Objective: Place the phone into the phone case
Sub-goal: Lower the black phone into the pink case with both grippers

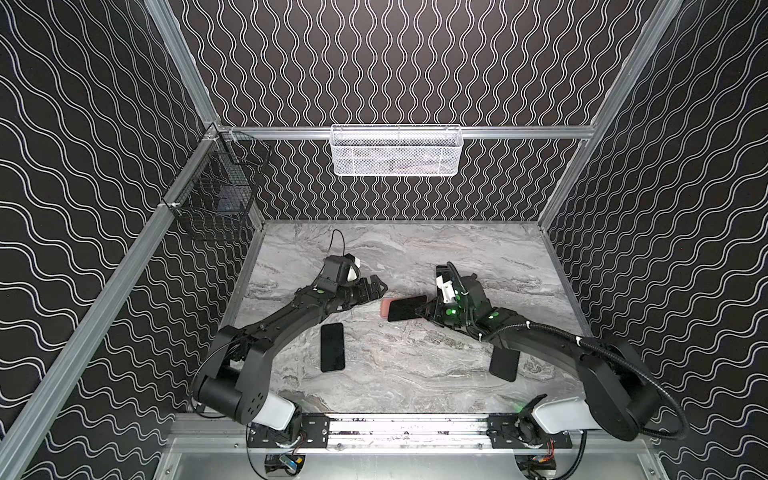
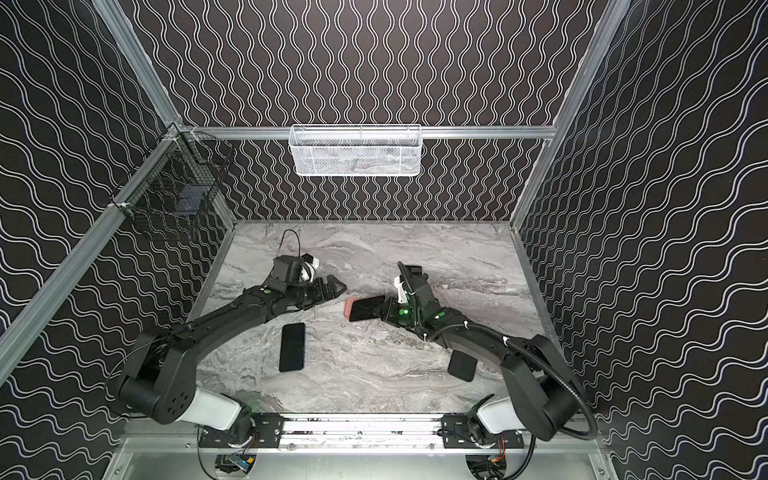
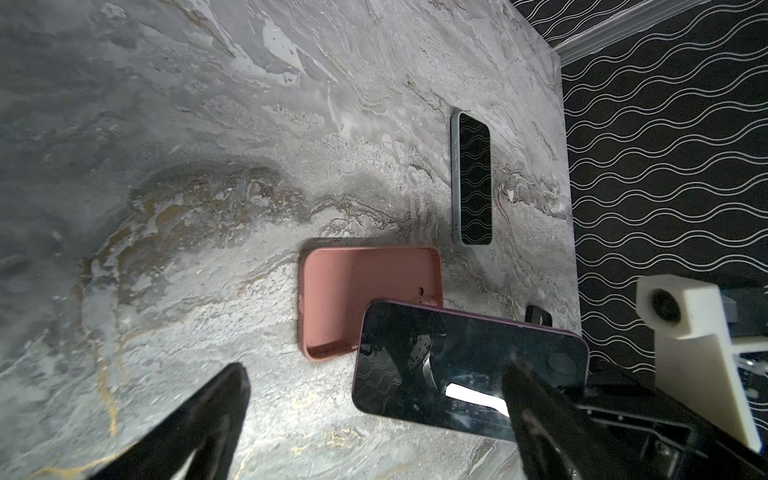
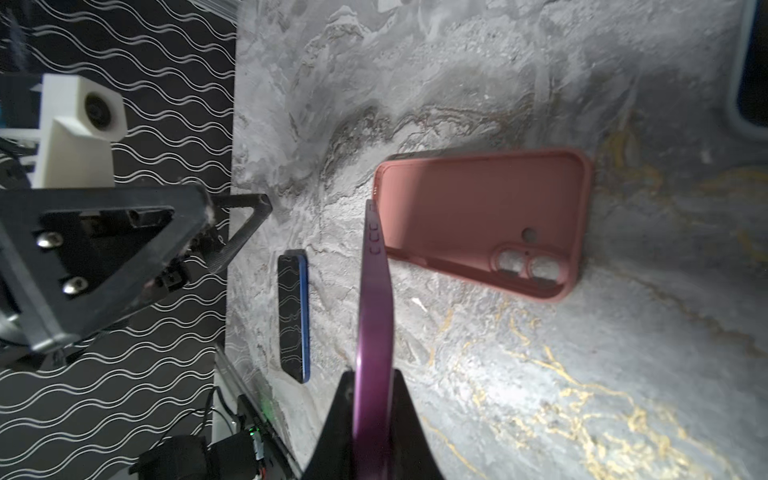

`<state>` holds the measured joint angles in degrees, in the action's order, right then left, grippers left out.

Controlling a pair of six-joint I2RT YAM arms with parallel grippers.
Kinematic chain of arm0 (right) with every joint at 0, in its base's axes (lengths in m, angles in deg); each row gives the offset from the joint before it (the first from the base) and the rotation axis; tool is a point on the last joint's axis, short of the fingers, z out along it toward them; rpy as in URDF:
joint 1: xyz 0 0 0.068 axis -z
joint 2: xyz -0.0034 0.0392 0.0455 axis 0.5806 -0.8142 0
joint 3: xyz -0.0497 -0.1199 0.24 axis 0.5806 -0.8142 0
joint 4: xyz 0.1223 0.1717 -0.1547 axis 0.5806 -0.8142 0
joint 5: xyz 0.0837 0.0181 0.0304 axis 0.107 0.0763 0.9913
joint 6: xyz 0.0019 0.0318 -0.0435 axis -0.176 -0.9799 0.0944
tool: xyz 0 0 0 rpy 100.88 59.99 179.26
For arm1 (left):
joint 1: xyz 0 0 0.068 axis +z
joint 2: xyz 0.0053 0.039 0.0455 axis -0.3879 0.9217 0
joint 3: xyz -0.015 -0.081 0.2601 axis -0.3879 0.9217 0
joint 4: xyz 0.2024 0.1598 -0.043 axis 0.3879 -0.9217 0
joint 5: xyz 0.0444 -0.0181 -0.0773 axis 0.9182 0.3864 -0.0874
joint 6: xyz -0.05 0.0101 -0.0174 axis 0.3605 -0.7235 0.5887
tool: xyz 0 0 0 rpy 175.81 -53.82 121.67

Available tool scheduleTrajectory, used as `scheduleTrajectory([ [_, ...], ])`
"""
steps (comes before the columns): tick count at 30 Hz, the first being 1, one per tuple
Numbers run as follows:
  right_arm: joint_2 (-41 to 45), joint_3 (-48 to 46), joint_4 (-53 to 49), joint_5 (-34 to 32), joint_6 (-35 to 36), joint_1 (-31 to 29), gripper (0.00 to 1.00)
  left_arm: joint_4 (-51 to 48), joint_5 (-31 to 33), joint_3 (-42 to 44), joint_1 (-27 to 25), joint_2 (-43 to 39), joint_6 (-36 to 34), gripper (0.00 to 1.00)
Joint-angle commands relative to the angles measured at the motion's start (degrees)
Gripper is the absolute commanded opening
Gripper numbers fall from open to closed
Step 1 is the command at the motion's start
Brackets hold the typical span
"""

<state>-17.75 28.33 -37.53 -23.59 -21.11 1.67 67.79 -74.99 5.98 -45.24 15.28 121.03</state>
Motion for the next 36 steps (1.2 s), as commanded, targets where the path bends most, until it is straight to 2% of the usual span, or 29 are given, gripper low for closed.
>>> scheduleTrajectory([
  [1,-2.40,1.64,0.94,2.11,1.37,1.50,0.00,3.46,-2.17,-0.04,0.09,1.49,1.06,0.99],
  [11,-9.22,5.29,0.42,4.72,3.18,3.01,0.00,5.04,-4.80,0.65,-0.22,4.76,2.06,0.99],
  [24,-14.27,5.03,0.91,9.46,4.08,4.60,0.00,5.73,-4.20,-2.06,-1.93,9.52,2.67,0.99],
  [36,-18.71,3.97,0.80,8.23,5.38,4.64,0.00,6.75,-3.92,-4.23,-3.06,13.26,3.56,0.99],
])
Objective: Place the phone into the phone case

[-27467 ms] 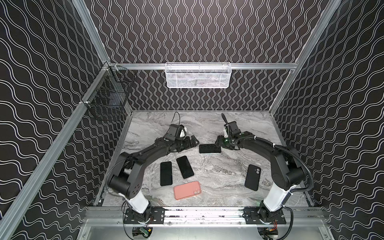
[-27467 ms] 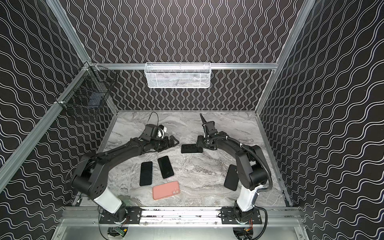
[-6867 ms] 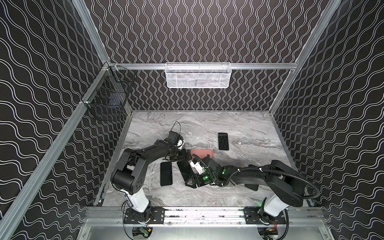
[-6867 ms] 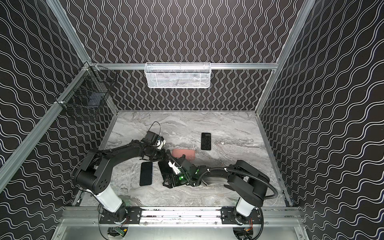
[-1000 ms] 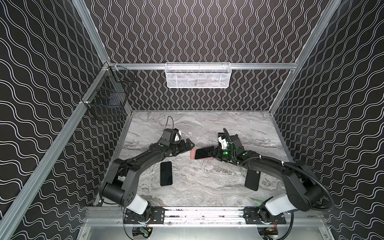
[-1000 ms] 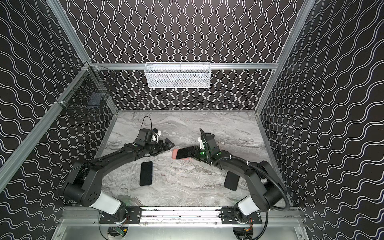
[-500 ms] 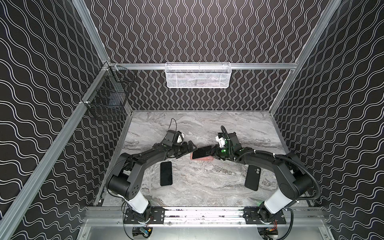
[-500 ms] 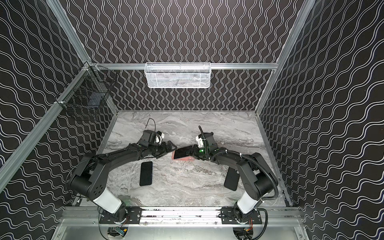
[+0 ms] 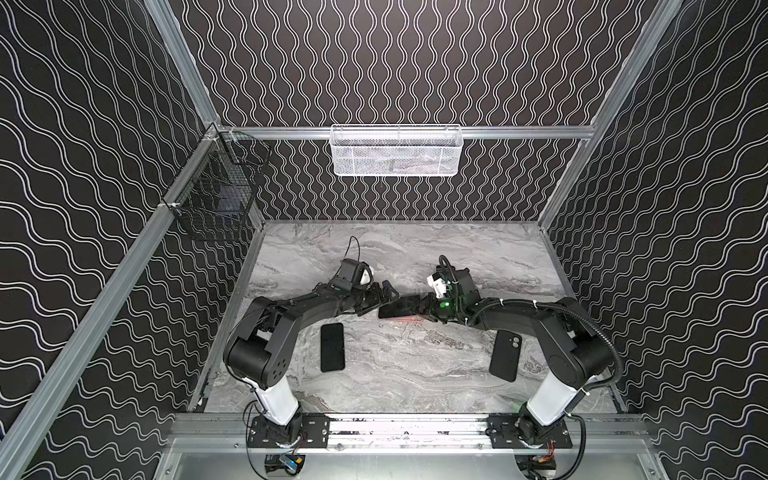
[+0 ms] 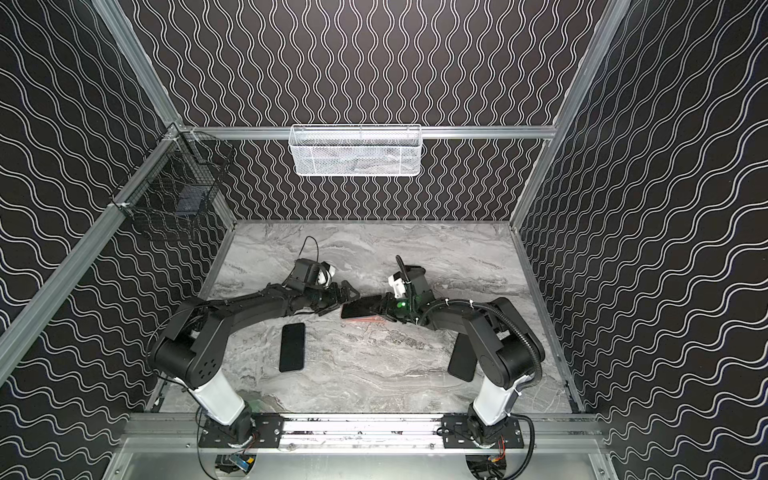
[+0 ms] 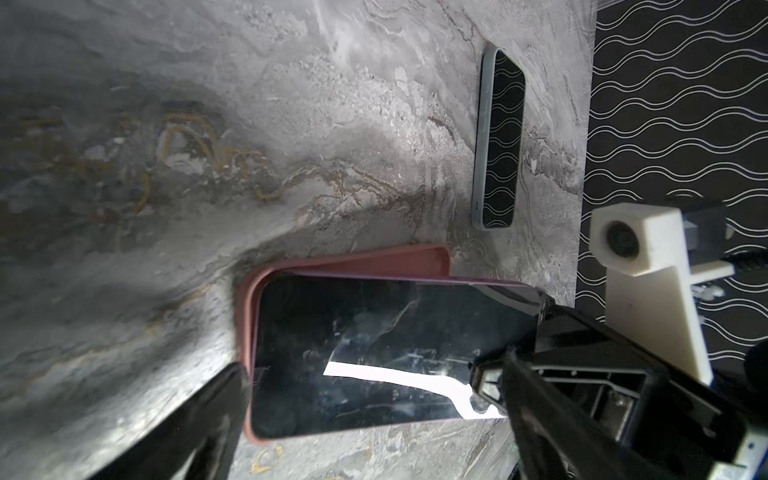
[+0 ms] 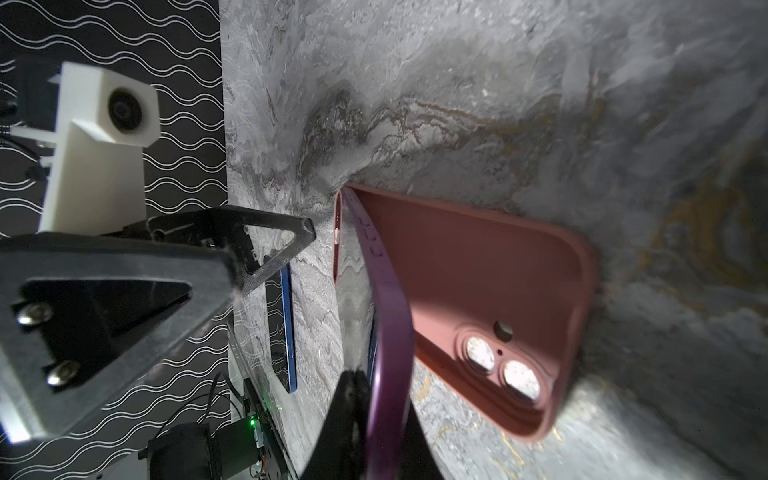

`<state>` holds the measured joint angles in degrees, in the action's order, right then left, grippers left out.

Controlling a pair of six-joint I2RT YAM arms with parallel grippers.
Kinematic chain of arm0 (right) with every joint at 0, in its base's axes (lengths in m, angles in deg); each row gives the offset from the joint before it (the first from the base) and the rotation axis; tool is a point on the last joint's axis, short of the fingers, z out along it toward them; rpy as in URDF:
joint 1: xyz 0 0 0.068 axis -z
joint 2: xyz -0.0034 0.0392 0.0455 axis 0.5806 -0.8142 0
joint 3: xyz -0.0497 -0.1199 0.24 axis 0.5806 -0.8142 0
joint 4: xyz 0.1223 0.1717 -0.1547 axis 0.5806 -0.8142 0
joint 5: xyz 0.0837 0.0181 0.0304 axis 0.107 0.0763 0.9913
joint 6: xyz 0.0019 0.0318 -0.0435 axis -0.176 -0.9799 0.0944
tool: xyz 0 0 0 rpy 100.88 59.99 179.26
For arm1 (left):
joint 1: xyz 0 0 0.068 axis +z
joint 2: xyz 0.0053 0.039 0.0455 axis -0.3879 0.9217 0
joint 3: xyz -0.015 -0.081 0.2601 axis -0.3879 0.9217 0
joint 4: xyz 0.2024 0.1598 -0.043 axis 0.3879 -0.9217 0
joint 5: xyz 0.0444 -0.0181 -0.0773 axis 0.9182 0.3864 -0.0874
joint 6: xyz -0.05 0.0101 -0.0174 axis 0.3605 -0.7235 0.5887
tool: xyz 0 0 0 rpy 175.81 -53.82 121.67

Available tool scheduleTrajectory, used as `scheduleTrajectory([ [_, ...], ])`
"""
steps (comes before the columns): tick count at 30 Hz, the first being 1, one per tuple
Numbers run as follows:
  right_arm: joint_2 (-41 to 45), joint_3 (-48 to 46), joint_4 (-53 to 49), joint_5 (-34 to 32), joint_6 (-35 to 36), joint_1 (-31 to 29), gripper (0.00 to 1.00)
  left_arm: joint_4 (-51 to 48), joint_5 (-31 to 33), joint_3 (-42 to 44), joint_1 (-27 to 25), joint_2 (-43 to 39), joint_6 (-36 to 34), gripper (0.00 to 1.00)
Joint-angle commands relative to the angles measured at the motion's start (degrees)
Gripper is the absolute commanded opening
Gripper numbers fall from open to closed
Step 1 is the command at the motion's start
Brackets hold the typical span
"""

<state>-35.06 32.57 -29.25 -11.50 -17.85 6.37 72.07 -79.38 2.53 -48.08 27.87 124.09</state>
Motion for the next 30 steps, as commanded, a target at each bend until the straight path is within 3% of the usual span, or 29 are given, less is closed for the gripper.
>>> scheduleTrajectory([
  [1,-1.83,-0.22,-7.64,-3.87,2.30,-0.08,0.00,2.52,0.47,-0.94,-0.23,0.96,0.42,0.99],
  [14,-2.43,0.82,-10.15,-2.95,4.46,0.30,0.00,-0.65,5.87,-0.77,0.05,-0.97,0.35,0.99],
  [30,-5.26,3.51,-13.31,0.01,5.94,0.87,0.00,3.22,4.93,-0.26,0.03,4.46,4.10,0.99],
])
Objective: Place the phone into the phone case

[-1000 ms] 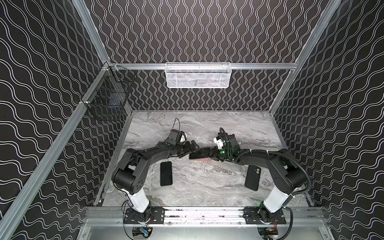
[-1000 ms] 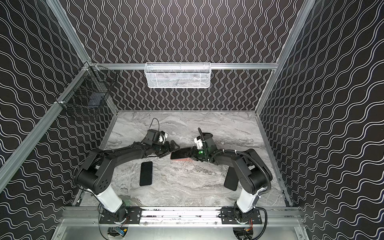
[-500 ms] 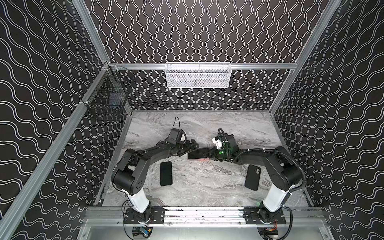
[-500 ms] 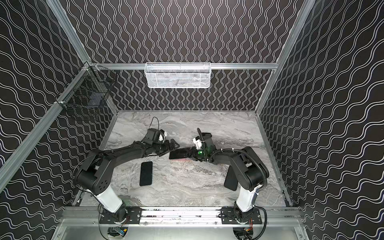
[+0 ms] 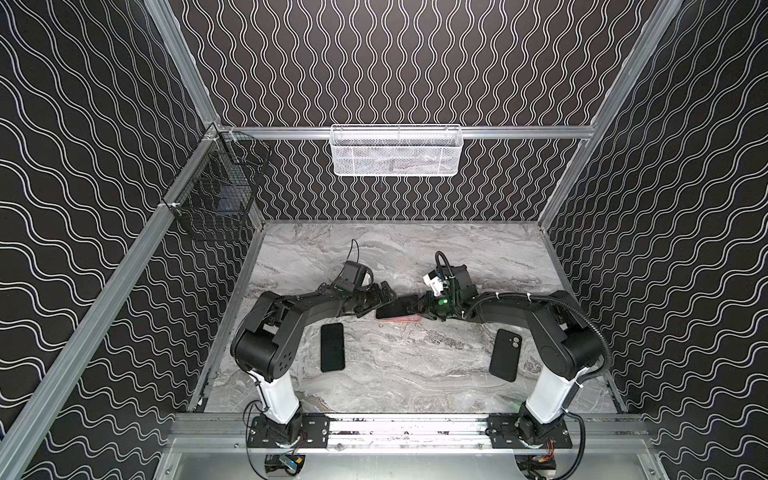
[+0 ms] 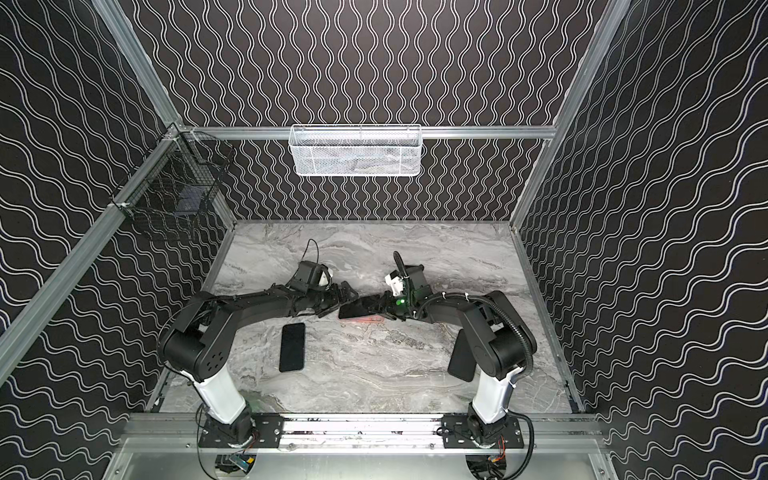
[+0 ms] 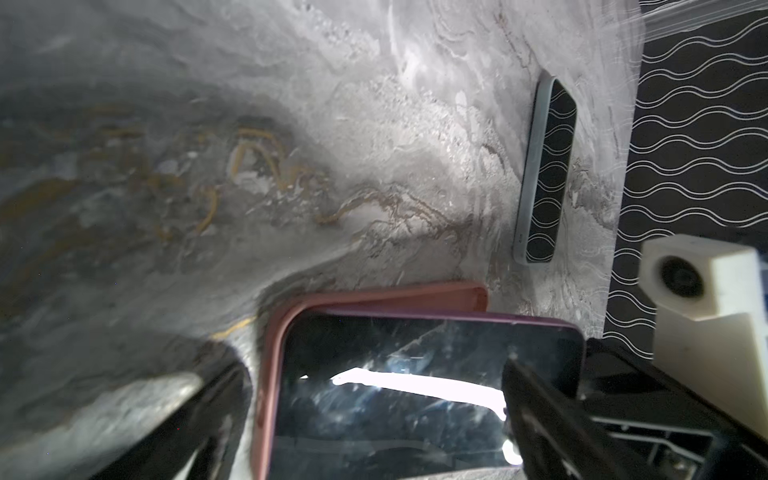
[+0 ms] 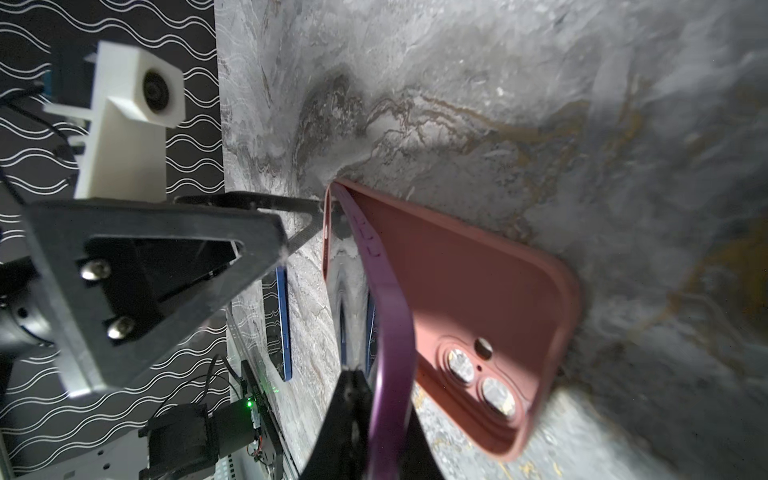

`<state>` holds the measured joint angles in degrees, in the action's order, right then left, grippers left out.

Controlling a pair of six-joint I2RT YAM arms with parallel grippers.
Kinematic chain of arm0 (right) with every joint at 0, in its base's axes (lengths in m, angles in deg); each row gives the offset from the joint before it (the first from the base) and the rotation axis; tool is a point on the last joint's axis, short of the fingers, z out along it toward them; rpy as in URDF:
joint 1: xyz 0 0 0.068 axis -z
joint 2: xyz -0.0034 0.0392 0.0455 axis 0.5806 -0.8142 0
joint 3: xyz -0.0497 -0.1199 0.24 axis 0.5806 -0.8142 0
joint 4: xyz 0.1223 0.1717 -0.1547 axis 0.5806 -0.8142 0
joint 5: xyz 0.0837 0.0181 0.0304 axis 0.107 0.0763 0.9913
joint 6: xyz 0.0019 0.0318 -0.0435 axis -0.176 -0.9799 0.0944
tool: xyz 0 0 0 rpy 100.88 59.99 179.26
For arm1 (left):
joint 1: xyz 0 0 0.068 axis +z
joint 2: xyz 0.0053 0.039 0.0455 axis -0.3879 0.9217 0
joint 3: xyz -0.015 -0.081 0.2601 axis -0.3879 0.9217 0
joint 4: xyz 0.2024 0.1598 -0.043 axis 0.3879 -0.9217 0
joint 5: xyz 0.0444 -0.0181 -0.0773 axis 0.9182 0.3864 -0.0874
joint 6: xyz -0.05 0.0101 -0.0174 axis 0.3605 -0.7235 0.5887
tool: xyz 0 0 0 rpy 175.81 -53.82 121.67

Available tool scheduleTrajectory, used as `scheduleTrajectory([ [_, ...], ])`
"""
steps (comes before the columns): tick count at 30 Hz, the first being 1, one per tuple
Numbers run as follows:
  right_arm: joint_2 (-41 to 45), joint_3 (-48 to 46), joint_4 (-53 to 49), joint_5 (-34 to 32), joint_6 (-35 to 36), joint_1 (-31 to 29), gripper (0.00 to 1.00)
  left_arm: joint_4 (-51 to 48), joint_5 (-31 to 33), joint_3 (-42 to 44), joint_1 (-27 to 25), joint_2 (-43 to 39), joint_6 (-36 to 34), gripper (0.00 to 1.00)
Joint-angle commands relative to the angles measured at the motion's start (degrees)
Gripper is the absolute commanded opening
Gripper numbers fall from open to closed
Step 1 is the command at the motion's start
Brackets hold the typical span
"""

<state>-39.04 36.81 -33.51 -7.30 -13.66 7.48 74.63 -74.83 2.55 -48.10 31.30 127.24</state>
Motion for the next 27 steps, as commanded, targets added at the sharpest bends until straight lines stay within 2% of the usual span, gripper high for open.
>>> scheduleTrajectory([
  [1,-1.44,-0.84,-8.84,-4.09,1.53,-0.29,0.00,1.00,0.40,-0.23,0.06,1.30,0.96,0.99],
  [13,-3.97,-0.80,-7.93,-4.00,1.31,-0.27,0.01,1.98,-0.12,-0.28,0.05,2.10,1.70,0.99],
  [18,-5.55,-1.21,-8.36,-5.62,1.56,-0.29,0.07,2.16,-0.39,-0.41,-0.01,2.29,2.00,0.99],
  [27,-2.35,-1.56,-9.01,-9.17,1.86,-0.24,0.27,3.35,-0.83,-0.04,-0.01,2.81,2.47,0.99],
])
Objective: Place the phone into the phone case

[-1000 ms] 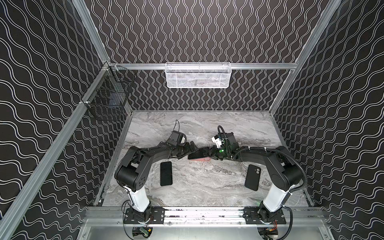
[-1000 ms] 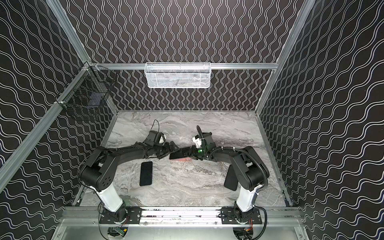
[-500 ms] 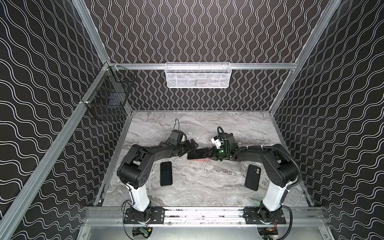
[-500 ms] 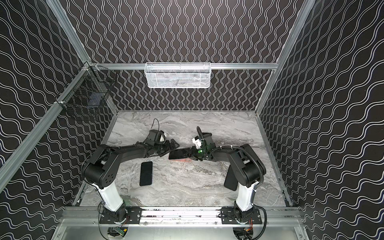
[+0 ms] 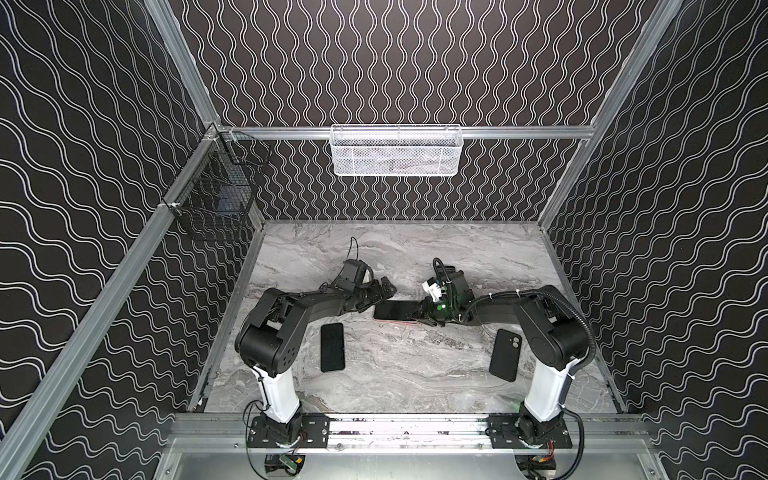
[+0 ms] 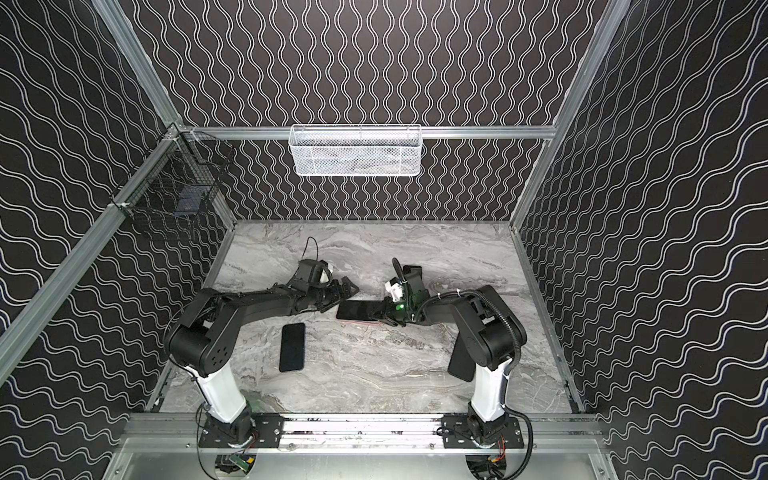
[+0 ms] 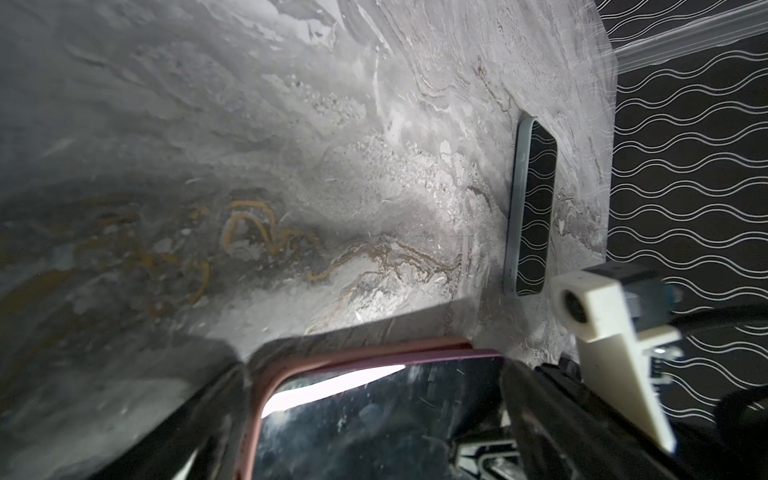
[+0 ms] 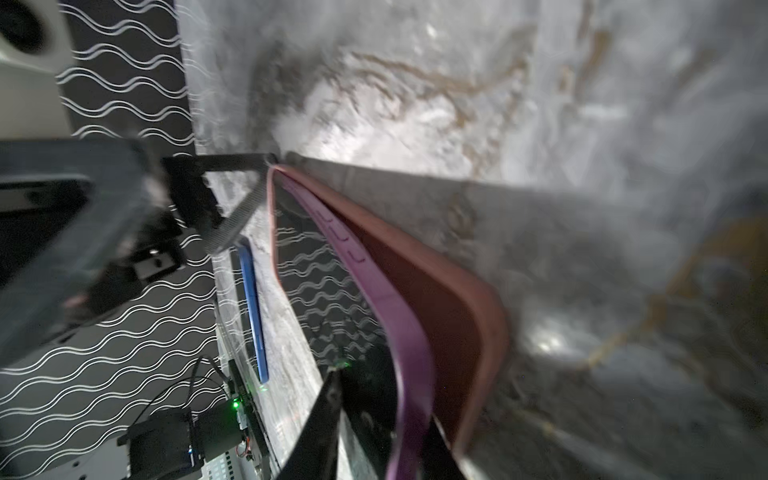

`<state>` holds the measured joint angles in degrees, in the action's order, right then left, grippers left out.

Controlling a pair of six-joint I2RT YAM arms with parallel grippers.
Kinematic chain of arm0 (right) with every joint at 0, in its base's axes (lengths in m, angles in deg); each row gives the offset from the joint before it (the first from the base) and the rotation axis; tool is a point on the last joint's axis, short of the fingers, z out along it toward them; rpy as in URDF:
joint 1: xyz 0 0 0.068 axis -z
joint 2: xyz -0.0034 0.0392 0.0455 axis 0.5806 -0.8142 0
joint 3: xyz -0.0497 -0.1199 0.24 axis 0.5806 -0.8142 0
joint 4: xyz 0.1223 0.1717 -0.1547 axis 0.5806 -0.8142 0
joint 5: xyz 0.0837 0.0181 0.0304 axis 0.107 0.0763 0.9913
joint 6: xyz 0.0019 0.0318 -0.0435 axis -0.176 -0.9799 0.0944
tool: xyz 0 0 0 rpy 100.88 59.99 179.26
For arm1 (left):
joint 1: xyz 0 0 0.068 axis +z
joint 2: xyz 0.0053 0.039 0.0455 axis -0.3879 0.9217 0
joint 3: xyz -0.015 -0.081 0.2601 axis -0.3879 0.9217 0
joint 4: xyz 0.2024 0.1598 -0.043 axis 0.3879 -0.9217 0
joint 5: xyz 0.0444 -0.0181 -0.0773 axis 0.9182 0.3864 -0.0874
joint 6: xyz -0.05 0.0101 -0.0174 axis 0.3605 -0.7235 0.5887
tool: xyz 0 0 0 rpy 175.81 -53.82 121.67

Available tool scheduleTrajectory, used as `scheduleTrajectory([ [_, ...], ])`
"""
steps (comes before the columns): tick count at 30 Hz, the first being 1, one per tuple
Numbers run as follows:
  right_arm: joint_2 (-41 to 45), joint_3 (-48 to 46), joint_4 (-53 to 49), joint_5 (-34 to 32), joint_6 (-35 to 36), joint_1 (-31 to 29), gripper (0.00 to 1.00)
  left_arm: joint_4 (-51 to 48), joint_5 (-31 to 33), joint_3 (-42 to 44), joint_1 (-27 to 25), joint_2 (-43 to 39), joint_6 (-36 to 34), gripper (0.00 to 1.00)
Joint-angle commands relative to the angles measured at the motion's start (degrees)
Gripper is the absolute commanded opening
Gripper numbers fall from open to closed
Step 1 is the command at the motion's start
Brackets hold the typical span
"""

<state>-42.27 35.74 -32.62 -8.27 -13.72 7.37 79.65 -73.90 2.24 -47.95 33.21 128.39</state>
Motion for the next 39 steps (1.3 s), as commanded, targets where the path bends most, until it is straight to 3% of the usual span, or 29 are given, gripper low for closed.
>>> scheduleTrajectory([
  [1,1.24,-0.33,-10.17,-8.42,2.14,-0.18,0.29,-1.72,-1.85,0.21,-0.19,1.08,1.30,0.98],
  [11,6.11,2.32,-16.14,-13.12,4.90,-0.31,0.61,-2.33,-1.34,0.47,-0.18,-0.69,1.59,0.99],
  [17,10.34,3.96,-22.19,-20.38,6.86,-0.35,0.69,-2.08,-0.92,1.21,-0.10,-2.28,2.17,0.99],
  [28,14.25,4.12,-25.48,-26.04,6.85,-0.27,0.69,0.71,-2.85,2.94,-0.19,-2.75,3.89,0.99],
  [32,12.40,3.95,-25.23,-25.82,6.95,-0.28,0.61,3.41,-4.91,4.71,-0.32,-3.20,4.43,0.99],
  [39,9.86,3.90,-23.28,-24.39,6.81,-0.27,0.62,2.19,-5.02,5.87,-0.59,-4.44,3.05,0.99],
])
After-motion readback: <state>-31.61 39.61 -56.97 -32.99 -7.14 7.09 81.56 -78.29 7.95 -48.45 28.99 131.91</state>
